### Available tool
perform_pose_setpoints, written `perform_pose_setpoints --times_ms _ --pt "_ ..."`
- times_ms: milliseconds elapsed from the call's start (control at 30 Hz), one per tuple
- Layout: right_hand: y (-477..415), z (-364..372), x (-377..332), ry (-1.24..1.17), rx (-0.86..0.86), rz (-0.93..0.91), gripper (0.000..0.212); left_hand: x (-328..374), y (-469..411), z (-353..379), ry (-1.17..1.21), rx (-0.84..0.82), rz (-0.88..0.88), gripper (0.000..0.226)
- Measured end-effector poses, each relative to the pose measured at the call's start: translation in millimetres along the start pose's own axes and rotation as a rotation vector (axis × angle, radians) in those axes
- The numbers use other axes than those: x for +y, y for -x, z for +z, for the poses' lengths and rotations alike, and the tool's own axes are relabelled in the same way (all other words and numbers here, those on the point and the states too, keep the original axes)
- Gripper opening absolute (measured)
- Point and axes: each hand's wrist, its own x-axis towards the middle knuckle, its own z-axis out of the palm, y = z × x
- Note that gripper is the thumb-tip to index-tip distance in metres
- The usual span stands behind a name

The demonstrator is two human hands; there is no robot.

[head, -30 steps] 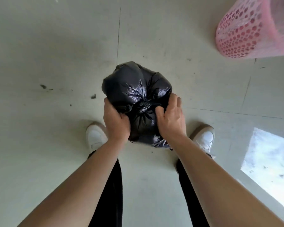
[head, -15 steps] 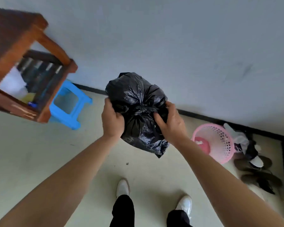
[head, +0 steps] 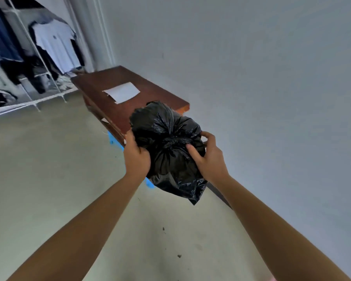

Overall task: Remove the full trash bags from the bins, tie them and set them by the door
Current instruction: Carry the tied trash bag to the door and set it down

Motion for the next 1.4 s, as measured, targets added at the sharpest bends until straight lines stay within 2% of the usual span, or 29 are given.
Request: perform_pose_setpoints --times_ms 300,467,633,800,1033,1200,1400 --pt "-51.2 250.4 -161.0 0.005 -0.226 -0.268 0.065 -75.0 -85.1 -265.4 -0.129 0.235 -0.072 0.049" --pt "-41.4 403.1 -240.9 -0.103 -0.42 -0.315 0.065 -128.5 -99.0 -411.8 -0.11 0.363 -0.221 0.033" --pt "-18.6 539.9 -305.9 -0.138 -0.607 -0.398 0.063 -173.5 -99.1 -525.3 -0.035 0.523 -0.325 0.027" --pt "-8.8 664.2 -359.4 -0.204 -0.74 -0.471 0.063 -218.4 -120.0 -621.3 -0.072 0.648 -0.37 0.03" --pt "-58.5 846.0 -448.6 -0.283 -0.8 -0.521 0.063 -298.9 -237.3 -761.7 -0.13 0.716 -0.33 0.04" --pt "-118.4 955.3 -534.7 -0.278 -0.806 -0.543 0.068 -335.2 -336.9 -854.2 -0.069 0.774 -0.367 0.029" --pt "-149.4 1084.6 -619.6 -0.302 -0.869 -0.545 0.068 -381.3 -413.5 -967.0 -0.028 0.827 -0.375 0.03"
